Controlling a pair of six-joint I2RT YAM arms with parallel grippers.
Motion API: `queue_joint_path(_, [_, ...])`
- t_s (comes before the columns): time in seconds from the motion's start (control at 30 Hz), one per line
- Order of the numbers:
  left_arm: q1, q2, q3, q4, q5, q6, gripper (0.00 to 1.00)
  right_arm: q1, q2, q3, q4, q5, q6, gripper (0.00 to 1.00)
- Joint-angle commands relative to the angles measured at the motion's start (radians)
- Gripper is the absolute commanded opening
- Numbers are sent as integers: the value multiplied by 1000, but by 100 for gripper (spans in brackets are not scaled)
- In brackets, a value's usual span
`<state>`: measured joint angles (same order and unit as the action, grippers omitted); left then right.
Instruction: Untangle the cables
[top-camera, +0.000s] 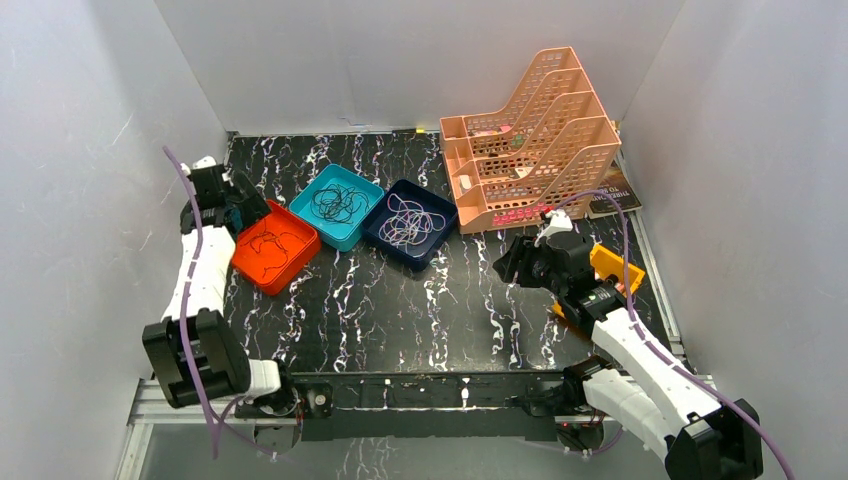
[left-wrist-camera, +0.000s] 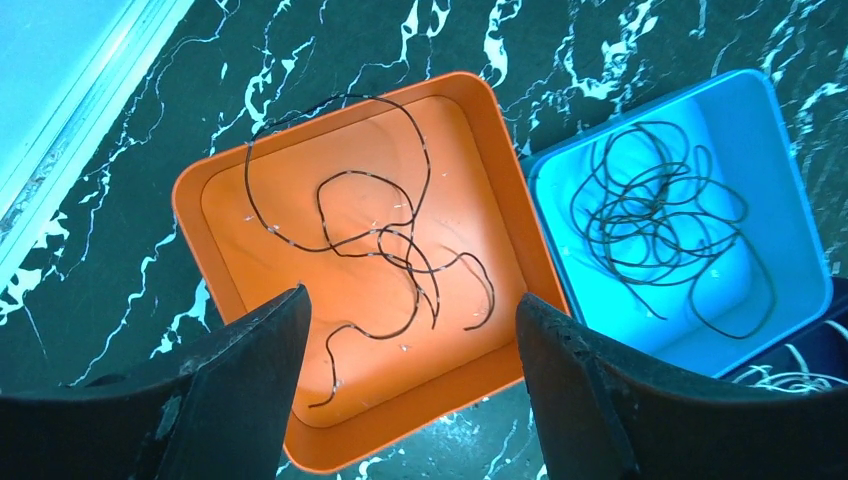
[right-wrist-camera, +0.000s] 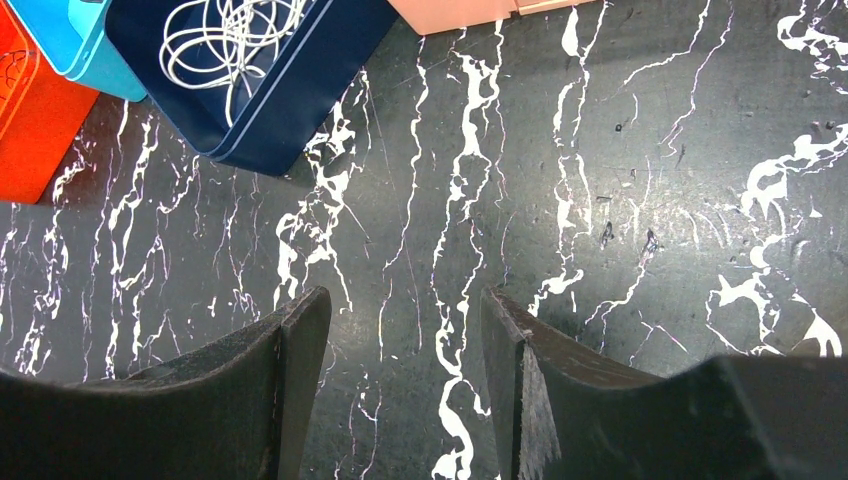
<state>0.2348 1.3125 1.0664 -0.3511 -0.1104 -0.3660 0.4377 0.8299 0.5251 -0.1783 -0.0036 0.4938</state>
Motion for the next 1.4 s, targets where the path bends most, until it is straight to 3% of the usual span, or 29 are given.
queue_joint_path(0.0, [8,110,47,4,33,73,72,-5,0,-7,51,-11,-15,65])
queue_joint_path(0.5, [8,374,133,59,75,172,62,-4,9,-7,57,-24,-22,65])
queue_joint_path(0.7, [8,424,155,62,117,192,48,-5,14,-4,62,-27,-27,65])
queue_joint_path(1.1, [5,403,130,56,167,202,1,-4,-11,-16,54,-19,-24,65])
queue_joint_path(1.37, [-30,314,66,34,193,186,0,-5,-14,-19,54,-16,-22,65])
